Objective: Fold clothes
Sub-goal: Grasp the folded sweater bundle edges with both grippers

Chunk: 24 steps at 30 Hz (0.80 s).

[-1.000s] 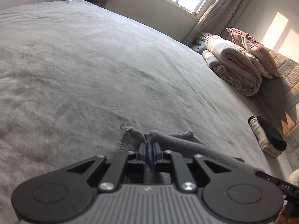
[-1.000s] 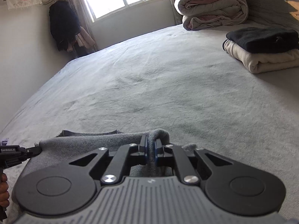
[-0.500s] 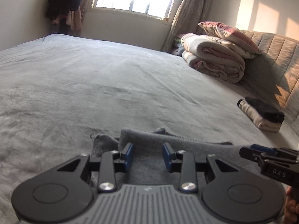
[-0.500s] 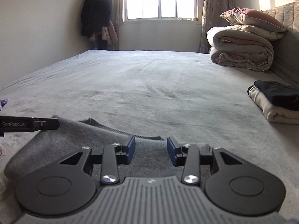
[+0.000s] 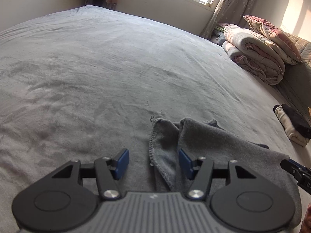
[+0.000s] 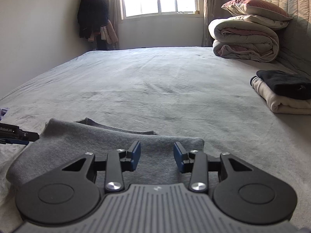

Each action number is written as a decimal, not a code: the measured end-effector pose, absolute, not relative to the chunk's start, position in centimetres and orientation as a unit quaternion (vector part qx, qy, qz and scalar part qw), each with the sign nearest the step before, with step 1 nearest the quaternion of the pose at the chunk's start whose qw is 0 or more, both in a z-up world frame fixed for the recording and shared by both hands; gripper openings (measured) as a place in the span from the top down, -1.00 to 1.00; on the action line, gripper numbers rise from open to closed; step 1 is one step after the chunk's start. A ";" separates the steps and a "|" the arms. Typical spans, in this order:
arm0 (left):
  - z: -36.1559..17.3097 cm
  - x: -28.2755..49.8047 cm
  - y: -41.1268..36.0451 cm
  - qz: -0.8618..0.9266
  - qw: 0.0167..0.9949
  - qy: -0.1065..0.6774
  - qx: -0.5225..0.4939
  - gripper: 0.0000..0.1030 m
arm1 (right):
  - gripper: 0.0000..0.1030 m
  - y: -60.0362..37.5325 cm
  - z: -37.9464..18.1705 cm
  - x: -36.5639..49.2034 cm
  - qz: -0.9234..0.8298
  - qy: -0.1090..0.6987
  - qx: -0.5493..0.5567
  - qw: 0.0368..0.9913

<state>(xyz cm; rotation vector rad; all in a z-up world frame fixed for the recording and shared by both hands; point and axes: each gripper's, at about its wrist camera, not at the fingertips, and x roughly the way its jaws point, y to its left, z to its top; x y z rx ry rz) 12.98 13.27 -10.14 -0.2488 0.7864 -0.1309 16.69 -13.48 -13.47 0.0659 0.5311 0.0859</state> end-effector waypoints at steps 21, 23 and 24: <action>-11.2 12.7 12.9 -0.161 0.838 0.468 -0.230 0.59 | 0.57 -6.9 -13.8 16.1 0.155 0.302 0.032 0.940; -10.6 12.5 12.7 -0.167 0.839 0.459 -0.240 0.62 | 0.59 -6.4 -14.5 16.6 0.159 0.321 0.024 0.933; -10.1 12.3 12.6 -0.171 0.841 0.452 -0.243 0.62 | 0.59 -6.3 -14.8 16.8 0.160 0.331 0.019 0.930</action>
